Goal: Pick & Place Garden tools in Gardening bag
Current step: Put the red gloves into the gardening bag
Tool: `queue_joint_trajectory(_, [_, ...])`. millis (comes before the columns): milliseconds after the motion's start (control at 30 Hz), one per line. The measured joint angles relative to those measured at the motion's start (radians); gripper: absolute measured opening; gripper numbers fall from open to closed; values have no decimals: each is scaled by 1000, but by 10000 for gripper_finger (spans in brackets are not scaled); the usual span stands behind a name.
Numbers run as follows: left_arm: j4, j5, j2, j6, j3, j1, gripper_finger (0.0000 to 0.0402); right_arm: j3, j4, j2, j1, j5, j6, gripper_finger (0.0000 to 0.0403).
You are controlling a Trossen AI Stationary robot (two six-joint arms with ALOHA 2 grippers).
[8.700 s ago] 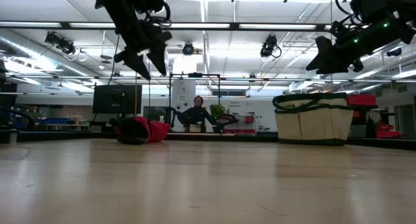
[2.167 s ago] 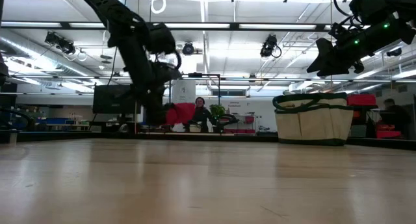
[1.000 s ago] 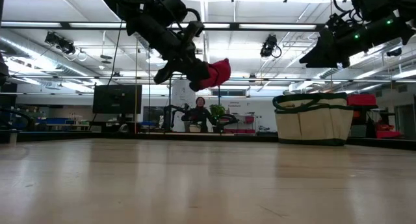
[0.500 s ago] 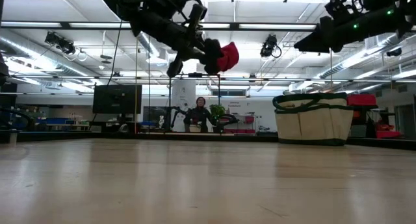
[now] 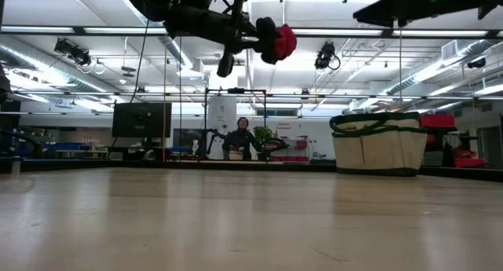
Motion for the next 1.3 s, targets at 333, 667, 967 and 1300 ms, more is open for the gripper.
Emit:
queue_joint_trajectory(333, [-10,26,0,22,80,4,24,77,-9,24,104,100,-90,242])
queue_joint_trajectory(667, [-15,34,0,27,86,4,25,180,-29,134,182,147,-120,242])
queue_joint_trajectory(967, [-20,34,0,39,86,4,26,269,-56,225,267,221,-202,242])
queue_joint_trajectory(1300, [-28,34,0,48,86,4,26,301,-64,273,382,325,-342,242])
